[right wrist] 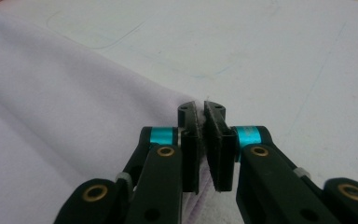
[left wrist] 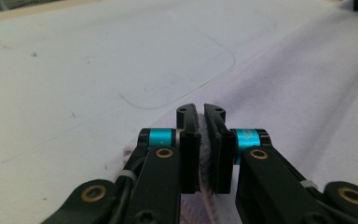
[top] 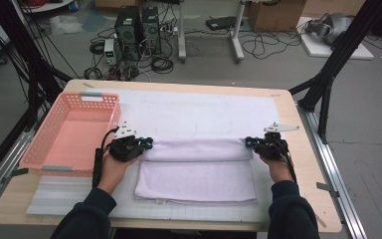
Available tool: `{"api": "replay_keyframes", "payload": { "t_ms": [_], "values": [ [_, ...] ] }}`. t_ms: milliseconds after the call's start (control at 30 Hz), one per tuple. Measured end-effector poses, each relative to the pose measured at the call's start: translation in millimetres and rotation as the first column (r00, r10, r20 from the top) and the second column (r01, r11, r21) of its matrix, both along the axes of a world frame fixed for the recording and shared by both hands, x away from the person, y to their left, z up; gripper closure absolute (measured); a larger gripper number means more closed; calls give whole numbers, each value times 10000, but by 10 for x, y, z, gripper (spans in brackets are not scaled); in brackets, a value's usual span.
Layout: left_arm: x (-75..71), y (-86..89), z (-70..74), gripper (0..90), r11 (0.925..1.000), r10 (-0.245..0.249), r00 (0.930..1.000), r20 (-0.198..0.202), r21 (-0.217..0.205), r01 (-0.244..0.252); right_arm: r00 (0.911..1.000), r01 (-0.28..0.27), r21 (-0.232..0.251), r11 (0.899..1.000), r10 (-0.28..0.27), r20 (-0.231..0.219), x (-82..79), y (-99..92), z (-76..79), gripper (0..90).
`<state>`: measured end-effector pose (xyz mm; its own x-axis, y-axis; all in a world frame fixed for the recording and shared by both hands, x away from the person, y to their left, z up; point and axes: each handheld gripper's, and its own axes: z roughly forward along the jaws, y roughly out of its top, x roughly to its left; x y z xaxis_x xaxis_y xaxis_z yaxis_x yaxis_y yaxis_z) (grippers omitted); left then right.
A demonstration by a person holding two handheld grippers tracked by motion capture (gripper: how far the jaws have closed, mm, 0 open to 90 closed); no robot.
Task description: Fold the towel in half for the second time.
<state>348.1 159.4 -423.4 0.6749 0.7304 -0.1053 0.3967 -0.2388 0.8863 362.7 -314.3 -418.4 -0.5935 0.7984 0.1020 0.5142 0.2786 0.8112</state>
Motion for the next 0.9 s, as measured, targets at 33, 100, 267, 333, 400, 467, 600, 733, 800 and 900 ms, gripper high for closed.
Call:
{"api": "replay_keyframes", "payload": {
  "t_ms": [33, 100, 267, 333, 400, 467, 600, 733, 800, 900],
  "values": [
    [-32, 7, 29, 847, 10000, -15, 9999, 132, -93, 16, 10000, -12, -14, 10000, 12, 52, -20, -3, 9, 853],
    [-88, 11, 62, 848, 9995, -35, 9994, 333, -312, 46, 9997, -34, 103, 9999, 31, 261, -88, -17, 36, 854],
    [-289, 49, 78, 849, 9974, -131, 9983, 564, -701, 170, 9973, -179, 191, 9997, 165, 715, -302, -59, 56, 857],
    [-371, 72, 69, 849, 9964, -191, 9983, 557, -813, 236, 9965, -261, 235, 9994, 241, 796, -391, -78, 60, 858],
    [-461, 85, 63, 849, 9957, -237, 9981, 569, -880, 287, 9957, -372, 317, 9988, 343, 862, -505, -95, 52, 859],
    [-541, 93, 66, 849, 9958, -329, 9975, 628, -828, 381, 9957, -425, 302, 9986, 399, 831, -608, -102, 54, 859],
    [-725, 103, 59, 848, 9961, -395, 9966, 727, -765, 451, 9931, -523, 376, 9979, 480, 1065, -782, -102, 64, 859],
    [-878, 116, 36, 848, 9958, -554, 9959, 721, -687, 604, 9929, -586, 424, 9974, 538, 1058, -939, -95, 51, 858],
    [-910, 120, 30, 848, 9956, -589, 9958, 701, -683, 637, 9921, -675, 429, 9968, 624, 1092, -1017, -90, 54, 858],
    [-1024, 150, 2, 848, 9956, -652, 9960, 615, -637, 691, 9911, -829, 426, 9956, 779, 1081, -1117, -90, 66, 858]
  ]
}}
